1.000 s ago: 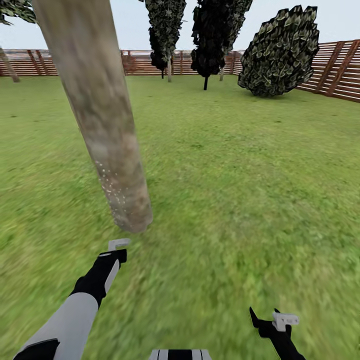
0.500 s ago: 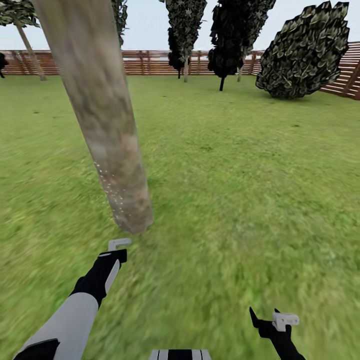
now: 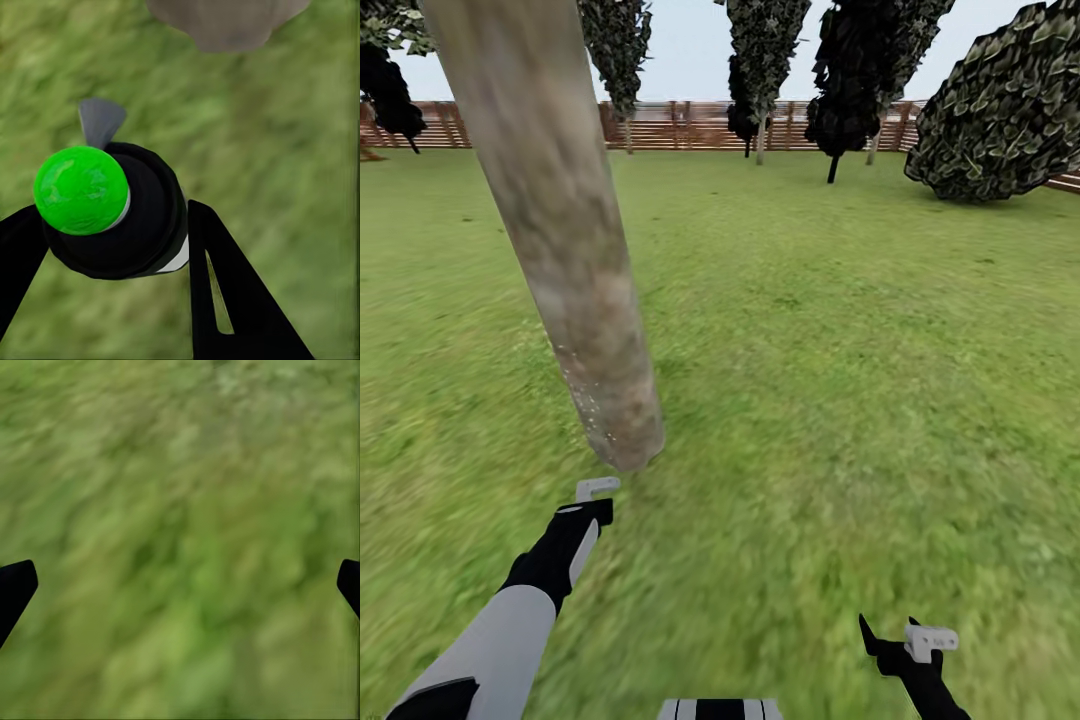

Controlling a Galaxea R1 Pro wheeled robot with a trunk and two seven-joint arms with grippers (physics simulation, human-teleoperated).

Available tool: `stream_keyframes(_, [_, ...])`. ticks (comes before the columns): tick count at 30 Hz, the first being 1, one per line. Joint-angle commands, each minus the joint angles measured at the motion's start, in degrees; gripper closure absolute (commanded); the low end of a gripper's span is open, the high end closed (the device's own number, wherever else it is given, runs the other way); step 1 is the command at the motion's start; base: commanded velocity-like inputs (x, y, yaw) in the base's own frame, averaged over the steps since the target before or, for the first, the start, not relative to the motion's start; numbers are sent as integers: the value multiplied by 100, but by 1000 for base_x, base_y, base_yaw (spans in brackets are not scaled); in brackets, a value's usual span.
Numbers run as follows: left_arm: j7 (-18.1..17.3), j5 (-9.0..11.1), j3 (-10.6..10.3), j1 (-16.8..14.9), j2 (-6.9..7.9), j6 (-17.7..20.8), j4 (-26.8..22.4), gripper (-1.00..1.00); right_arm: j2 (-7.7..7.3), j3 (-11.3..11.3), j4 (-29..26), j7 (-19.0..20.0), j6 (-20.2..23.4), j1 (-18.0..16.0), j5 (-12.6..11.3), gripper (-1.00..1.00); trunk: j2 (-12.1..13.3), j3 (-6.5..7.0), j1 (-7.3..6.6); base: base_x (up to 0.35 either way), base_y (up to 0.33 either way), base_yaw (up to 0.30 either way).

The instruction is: In the garden, pick up the pesticide atomizer on the floor and spray pesticide onto both trees until each tree trunk is fully covered.

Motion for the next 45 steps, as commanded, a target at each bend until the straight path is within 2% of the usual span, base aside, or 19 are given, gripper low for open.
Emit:
stream_keyframes(1, [0,-3,-6,0,-5,1,0,100,0,0,0,0,0,-1,0,-100,0,0,0,118,-275,228])
stream_keyframes(14, [0,-3,-9,0,-18,-5,0,100,0,0,0,0,0,0,0,-100,0,0,0,117,-275,231])
stream_keyframes(22, [1,6,-9,0,-19,-6,0,100,0,0,0,0,0,-2,0,-100,0,0,0,31,-275,71])
stream_keyframes(41, [-3,6,-9,0,-26,-6,0,100,0,0,0,0,0,-1,0,-100,0,0,0,19,-275,272])
stream_keyframes(45, [1,22,-13,2,-37,-42,24,100,1,0,0,0,0,-2,0,-100,0,0,0,24,-70,277])
